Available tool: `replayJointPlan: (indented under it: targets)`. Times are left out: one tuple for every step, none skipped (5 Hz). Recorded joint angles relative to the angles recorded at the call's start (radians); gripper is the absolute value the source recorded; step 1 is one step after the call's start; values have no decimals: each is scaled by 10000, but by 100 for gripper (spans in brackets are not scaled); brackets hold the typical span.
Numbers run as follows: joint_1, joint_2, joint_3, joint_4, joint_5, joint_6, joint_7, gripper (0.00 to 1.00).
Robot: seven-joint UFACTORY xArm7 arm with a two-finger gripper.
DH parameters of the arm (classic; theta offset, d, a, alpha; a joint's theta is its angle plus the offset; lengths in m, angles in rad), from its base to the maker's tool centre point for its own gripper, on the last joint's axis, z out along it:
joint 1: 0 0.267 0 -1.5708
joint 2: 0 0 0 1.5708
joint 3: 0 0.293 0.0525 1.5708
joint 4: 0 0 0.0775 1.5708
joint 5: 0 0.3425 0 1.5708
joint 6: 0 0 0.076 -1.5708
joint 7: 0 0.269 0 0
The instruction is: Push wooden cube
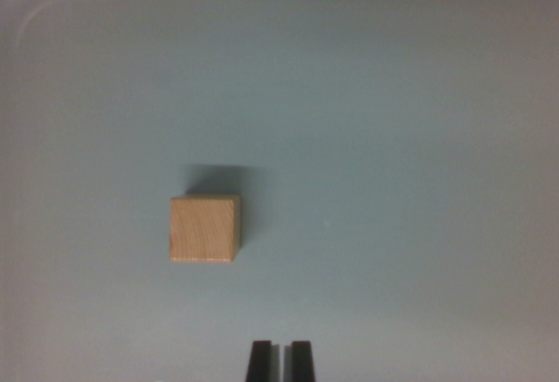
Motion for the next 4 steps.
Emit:
replayJointPlan:
  targets:
    - [53, 92, 47, -344, -23, -421, 91, 0]
    - [53, 92, 47, -344, -23, -421, 91, 0]
    - [105, 184, 94, -684, -46, -837, 180, 0]
    - [105, 184, 94, -684, -46, -837, 180, 0]
